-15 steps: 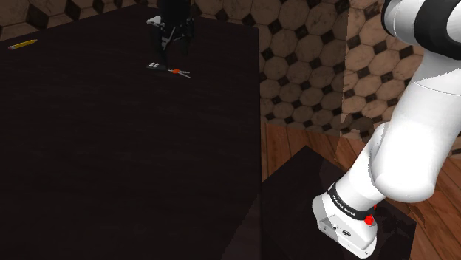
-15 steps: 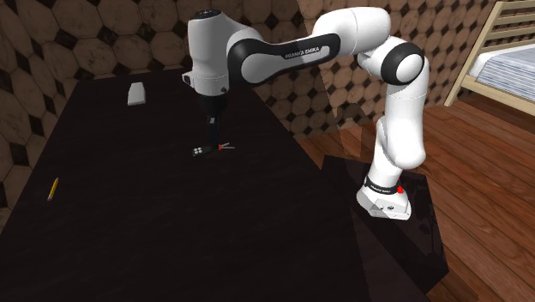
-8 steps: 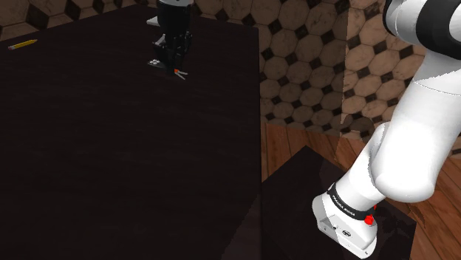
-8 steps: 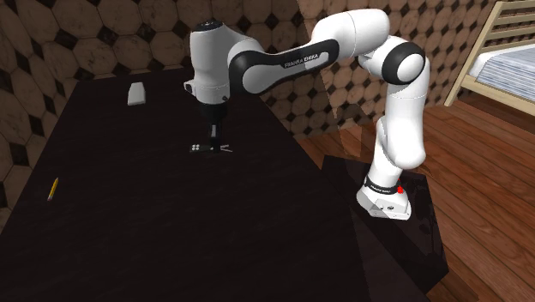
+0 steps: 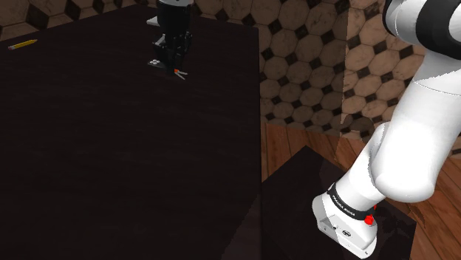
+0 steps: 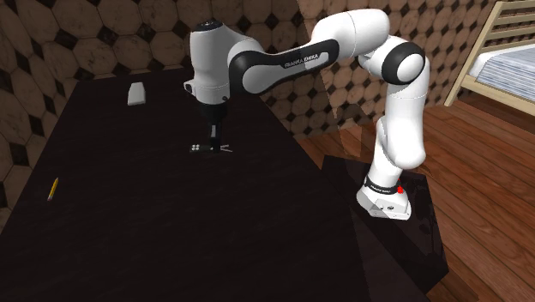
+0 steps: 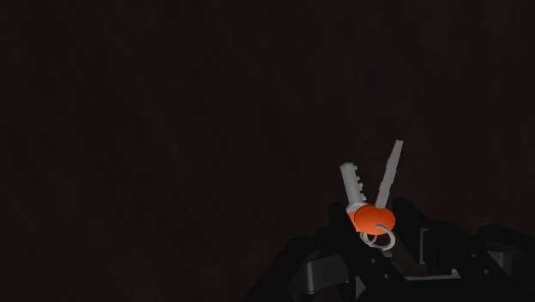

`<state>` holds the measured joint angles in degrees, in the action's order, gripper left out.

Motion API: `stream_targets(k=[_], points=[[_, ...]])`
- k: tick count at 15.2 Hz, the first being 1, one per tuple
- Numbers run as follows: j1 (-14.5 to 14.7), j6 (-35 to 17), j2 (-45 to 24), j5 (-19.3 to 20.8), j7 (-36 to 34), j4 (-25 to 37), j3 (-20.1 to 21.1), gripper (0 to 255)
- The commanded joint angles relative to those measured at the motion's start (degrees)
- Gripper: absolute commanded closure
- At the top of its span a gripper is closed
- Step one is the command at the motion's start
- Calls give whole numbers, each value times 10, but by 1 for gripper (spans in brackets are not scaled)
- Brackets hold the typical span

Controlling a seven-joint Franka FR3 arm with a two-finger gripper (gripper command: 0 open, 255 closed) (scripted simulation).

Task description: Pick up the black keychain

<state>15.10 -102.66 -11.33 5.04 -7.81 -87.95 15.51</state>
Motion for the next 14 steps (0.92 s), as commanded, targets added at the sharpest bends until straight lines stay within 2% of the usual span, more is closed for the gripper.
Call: stream_targets(k=[1, 14], points=[[0, 8, -1, 0, 0, 8, 0, 255], [8, 119, -26, 7, 1, 143, 2, 255]])
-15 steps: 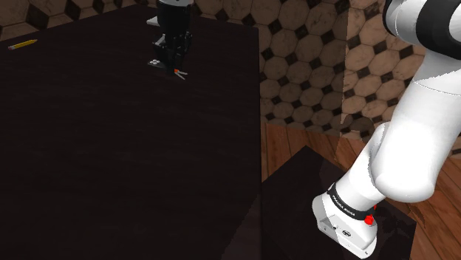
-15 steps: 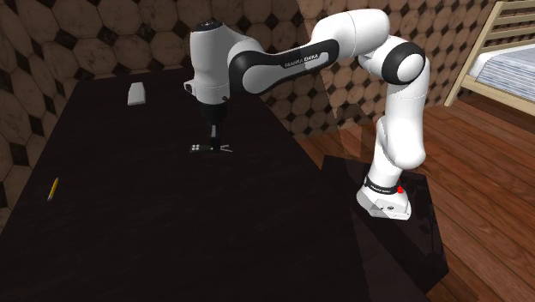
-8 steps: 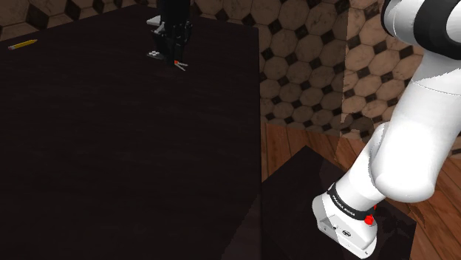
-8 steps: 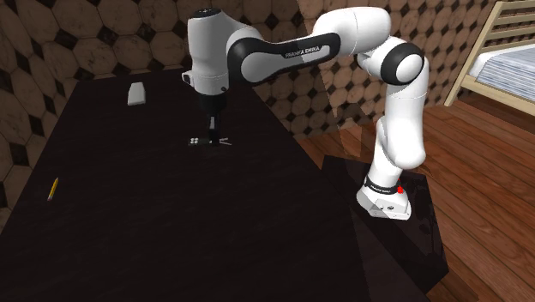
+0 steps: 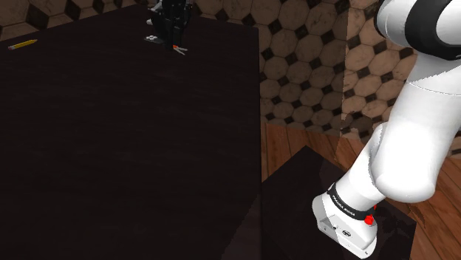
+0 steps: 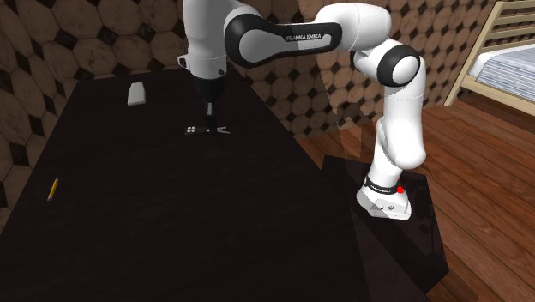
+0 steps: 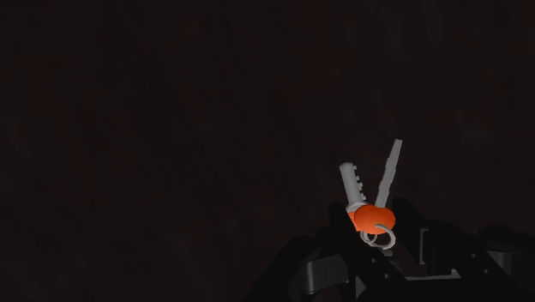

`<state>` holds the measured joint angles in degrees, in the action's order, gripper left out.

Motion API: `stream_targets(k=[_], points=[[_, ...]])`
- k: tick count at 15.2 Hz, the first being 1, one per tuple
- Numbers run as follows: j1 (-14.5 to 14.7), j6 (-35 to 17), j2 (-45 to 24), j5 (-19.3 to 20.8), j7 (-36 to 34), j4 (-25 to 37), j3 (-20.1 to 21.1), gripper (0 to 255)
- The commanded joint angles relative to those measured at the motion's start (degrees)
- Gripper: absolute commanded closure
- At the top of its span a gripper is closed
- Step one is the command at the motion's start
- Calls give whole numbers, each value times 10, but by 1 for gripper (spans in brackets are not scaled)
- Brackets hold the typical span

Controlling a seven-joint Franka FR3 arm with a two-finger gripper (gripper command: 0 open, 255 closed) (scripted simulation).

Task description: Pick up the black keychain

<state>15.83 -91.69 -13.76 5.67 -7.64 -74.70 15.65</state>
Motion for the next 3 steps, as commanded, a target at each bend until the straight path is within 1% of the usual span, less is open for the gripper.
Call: stream_targets(k=[1, 3], points=[[2, 19, -5, 2, 0, 24, 1, 255], [2, 20, -6, 2, 0, 26, 1, 255]])
